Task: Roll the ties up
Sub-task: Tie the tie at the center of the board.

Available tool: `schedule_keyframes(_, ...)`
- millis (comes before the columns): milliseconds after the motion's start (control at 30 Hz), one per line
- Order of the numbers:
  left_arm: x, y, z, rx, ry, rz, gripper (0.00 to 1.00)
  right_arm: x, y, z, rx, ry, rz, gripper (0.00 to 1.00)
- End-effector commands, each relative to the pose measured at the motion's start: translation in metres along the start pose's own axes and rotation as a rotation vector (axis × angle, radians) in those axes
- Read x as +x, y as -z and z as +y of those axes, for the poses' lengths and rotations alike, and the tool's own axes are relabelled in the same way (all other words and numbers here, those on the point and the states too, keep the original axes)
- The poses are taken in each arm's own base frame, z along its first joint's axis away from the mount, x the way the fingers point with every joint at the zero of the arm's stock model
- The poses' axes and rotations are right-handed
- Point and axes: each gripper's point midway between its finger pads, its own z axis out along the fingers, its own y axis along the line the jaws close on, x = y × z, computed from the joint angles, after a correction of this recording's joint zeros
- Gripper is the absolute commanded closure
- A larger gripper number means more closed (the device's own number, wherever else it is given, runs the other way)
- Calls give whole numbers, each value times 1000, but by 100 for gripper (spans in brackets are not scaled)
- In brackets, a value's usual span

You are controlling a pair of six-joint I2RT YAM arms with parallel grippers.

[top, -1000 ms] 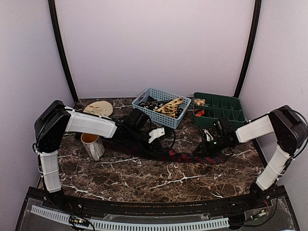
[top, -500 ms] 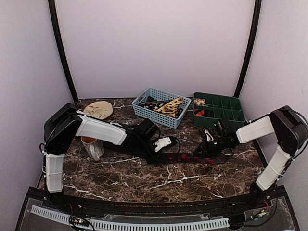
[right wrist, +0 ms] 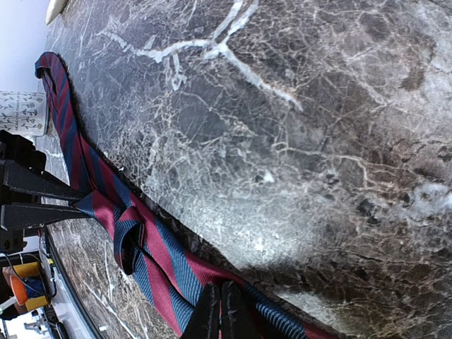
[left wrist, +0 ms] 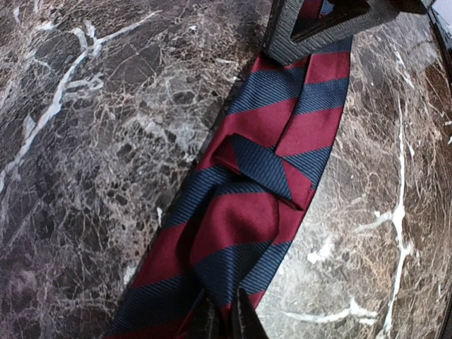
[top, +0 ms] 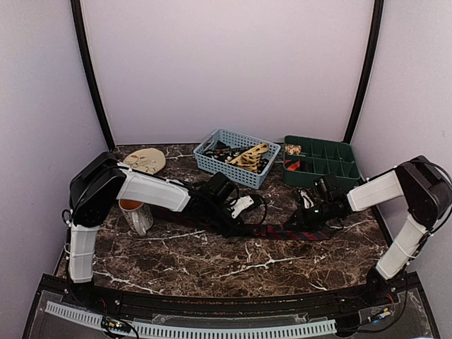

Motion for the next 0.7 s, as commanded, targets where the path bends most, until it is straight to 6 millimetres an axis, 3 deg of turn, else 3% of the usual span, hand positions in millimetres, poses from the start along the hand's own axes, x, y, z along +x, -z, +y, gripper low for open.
schedule_keyframes(0, -4, -6, -3, 15, 71, -31, 97, 19, -1, -10, 39, -26, 48, 96)
schedule_keyframes(233, -12, -12, -12, 35, 48, -56, 98, 20, -1, -10, 38, -27, 48, 97)
schedule_keyframes(533, -1, -26, -26, 41, -29, 18, 98, 20, -2, -10, 36, -27, 51, 97)
schedule_keyframes(667, -11, -27, -36, 49, -73, 2, 98, 21, -2, -11, 37, -29, 53, 97)
